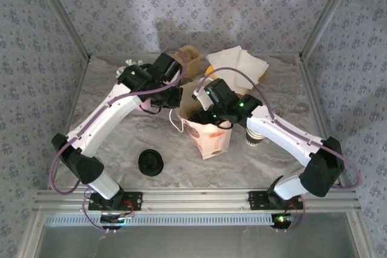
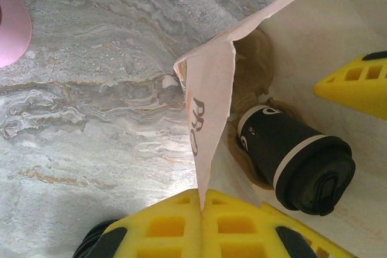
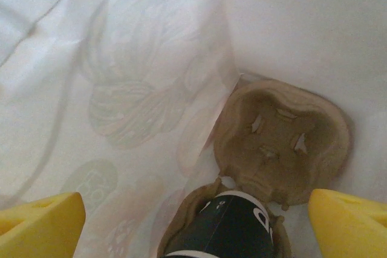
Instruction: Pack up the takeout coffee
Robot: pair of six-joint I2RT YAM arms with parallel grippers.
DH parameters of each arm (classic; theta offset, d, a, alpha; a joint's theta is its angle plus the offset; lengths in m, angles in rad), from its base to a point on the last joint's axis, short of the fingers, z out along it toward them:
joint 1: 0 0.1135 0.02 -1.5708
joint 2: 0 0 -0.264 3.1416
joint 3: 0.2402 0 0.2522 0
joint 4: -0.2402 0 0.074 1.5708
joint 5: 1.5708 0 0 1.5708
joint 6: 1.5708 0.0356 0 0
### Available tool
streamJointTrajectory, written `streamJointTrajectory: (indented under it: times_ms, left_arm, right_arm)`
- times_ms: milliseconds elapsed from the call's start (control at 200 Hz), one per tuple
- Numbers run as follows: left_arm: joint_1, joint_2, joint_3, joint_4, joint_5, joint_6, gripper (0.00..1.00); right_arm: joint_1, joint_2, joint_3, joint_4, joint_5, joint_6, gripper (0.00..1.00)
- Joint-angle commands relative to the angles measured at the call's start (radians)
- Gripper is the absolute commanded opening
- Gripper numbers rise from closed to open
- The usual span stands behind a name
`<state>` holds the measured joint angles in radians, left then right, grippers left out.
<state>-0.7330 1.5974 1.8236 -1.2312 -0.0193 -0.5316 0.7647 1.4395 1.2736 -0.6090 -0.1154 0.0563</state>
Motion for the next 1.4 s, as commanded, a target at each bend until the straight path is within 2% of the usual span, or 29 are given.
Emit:
streamJointTrajectory:
  times_ms: [0, 255, 475, 710, 1394]
  left_arm:
    - [0.006, -0.002, 0.032, -0.027, -0.018, 0.013, 0.00]
    - [0.006, -0.001, 0.032, -0.030, -0.016, 0.012, 0.00]
    - [0.006, -0.001, 0.033, -0.032, -0.016, 0.012, 0.00]
    - [0.006, -0.001, 0.036, -0.037, -0.024, 0.010, 0.00]
    - [0.020, 0.004, 0.056, -0.075, -0.030, 0.034, 0.00]
  right_arm:
    - [-0.008, -0.012, 0.010, 0.037, 0.044, 0.077, 0.96]
    - [-0.008, -0.009, 0.012, 0.054, 0.044, 0.132, 0.96]
    - [-0.008, -0.046, -0.018, 0.135, 0.000, 0.133, 0.97]
    - [-0.014, -0.069, -0.010, 0.130, -0.021, 0.116, 0.96]
    - [-0.050, -0.161, -0.072, 0.258, -0.212, 0.078, 0.93]
